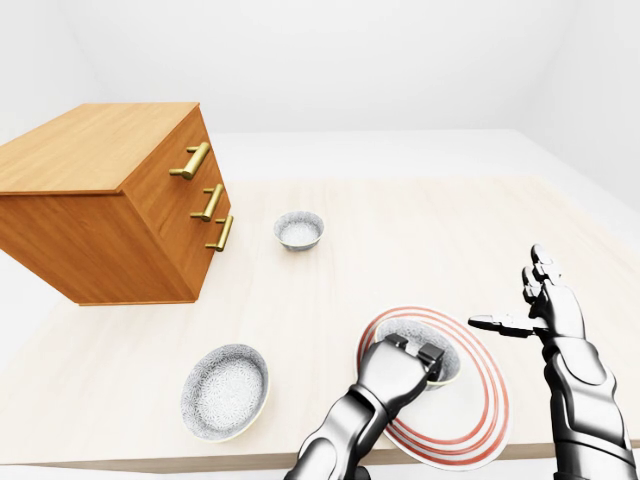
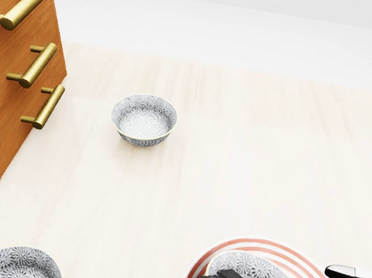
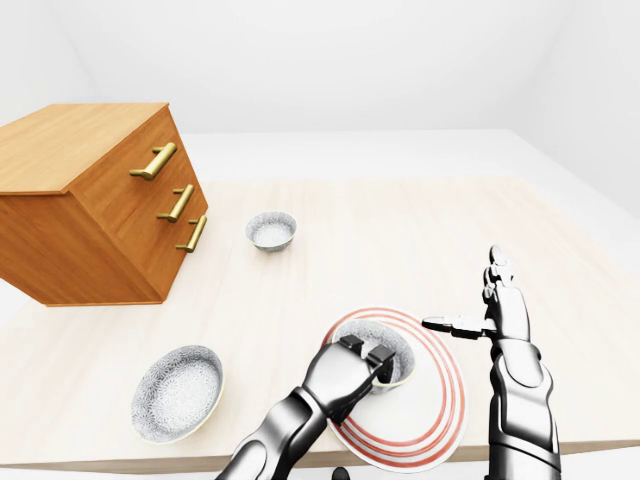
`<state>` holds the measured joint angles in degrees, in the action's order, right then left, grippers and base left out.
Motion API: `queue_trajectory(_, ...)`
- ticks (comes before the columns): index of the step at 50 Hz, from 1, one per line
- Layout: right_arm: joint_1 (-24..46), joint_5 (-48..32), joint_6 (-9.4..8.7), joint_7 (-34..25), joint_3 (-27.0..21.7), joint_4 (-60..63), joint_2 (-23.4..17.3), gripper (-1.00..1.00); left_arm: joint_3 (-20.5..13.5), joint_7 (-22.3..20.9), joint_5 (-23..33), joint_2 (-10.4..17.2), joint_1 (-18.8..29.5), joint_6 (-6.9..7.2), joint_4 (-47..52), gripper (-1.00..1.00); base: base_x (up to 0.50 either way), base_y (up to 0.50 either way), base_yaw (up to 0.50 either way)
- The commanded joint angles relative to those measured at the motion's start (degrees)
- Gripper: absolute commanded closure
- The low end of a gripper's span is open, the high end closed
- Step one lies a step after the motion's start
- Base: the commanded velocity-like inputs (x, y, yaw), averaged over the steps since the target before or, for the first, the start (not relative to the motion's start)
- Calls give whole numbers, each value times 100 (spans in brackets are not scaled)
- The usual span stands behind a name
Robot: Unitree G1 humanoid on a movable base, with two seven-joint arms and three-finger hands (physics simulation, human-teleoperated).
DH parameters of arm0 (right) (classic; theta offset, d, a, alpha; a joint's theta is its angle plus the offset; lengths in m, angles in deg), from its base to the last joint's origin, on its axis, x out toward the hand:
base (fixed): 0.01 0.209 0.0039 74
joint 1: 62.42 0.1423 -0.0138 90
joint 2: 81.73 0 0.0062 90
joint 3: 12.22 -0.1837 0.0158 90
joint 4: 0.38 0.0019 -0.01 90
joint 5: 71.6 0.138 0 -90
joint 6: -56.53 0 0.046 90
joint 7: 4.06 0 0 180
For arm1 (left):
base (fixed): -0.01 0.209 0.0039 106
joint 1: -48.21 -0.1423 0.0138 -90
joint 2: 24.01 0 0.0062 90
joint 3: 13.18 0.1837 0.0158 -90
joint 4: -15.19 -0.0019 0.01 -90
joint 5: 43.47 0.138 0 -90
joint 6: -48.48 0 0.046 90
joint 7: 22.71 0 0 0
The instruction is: Put the bowl in the middle on the plate.
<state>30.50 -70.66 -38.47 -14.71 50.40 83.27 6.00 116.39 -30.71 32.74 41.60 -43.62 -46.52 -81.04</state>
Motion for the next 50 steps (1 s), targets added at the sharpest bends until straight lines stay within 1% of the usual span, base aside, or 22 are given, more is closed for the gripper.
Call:
queue_trajectory(1, 3, -1, 0, -4, 9, -23, 4, -100, -74, 121, -313, -52, 37, 0, -86, 100, 0, 0, 0)
queue_trajectory(7, -11, -9, 0, -3, 12, 58, 23, -100, -69, 117, -323, -55, 38, 0, -142, 100, 0, 0, 0)
queue_trajectory(13, -18, -11, 0, -15, 0, 101, 23, -100, -138, 99, -333, -65, 73, 0, -184, 100, 0, 0, 0)
queue_trajectory(15, -19, -18, 0, -13, 2, 71, 28, -100, 36, -219, -352, -108, -127, 0, 375, 100, 0, 0, 0)
queue_trajectory(17, -12, -25, 0, -8, 14, 28, 28, -100, 67, -186, -334, -55, -40, 0, 319, 100, 0, 0, 0)
queue_trajectory(19, -19, -8, 0, -18, -7, 48, 19, -100, 16, -115, -417, -58, 20, 0, 161, 100, 0, 0, 0)
queue_trajectory(24, -7, -14, 0, -15, 2, 25, 18, -100, -106, -117, -464, -53, 89, 0, 112, 100, 0, 0, 0)
queue_trajectory(38, 3, -20, 0, -3, 15, -4, 11, -100, -109, -156, -451, -55, 43, 0, 191, 100, 0, 0, 0)
queue_trajectory(40, 15, -18, 0, 0, 16, -59, 3, -100, -103, -154, -443, -52, 31, 0, 215, 87, 0, 0, 0)
queue_trajectory(42, 7, -16, 0, 1, 16, -49, 2, -100, -89, -155, -440, -47, 20, 0, 232, 91, 0, 0, 0)
queue_trajectory(43, 4, -14, 0, 0, 17, -37, 2, -100, -83, -146, -430, -43, 26, 0, 221, 90, 0, 0, 0)
queue_trajectory(44, 3, -15, 0, 2, 18, -40, 4, -100, -86, -140, -431, -43, 30, 0, 211, 80, 0, 0, 0)
queue_trajectory(45, -22, -8, 0, -5, 8, 44, 9, -100, -81, -174, -430, -36, 10, 0, 196, 37, 0, 0, 0)
queue_trajectory(46, -32, -11, 0, -10, 3, 74, 14, -100, -86, -150, -437, -35, 15, 0, 193, 28, 0, 0, 0)
queue_trajectory(47, -36, -15, 0, -15, 1, 107, 19, -100, -105, -148, -461, -35, 28, 0, 183, -47, 0, 0, 0)
queue_trajectory(48, -24, -20, 0, -17, 0, 79, 19, -100, -118, -164, -474, -30, 28, 0, 179, -100, 0, 0, 0)
queue_trajectory(49, -17, -23, 0, -15, -1, 80, 18, -100, -115, -223, -467, -14, 16, 0, 170, -100, 0, 0, 0)
queue_trajectory(50, -12, -25, 0, -14, -1, 70, 18, -100, -123, -185, -459, -1, 24, 0, 188, -100, 0, 0, 0)
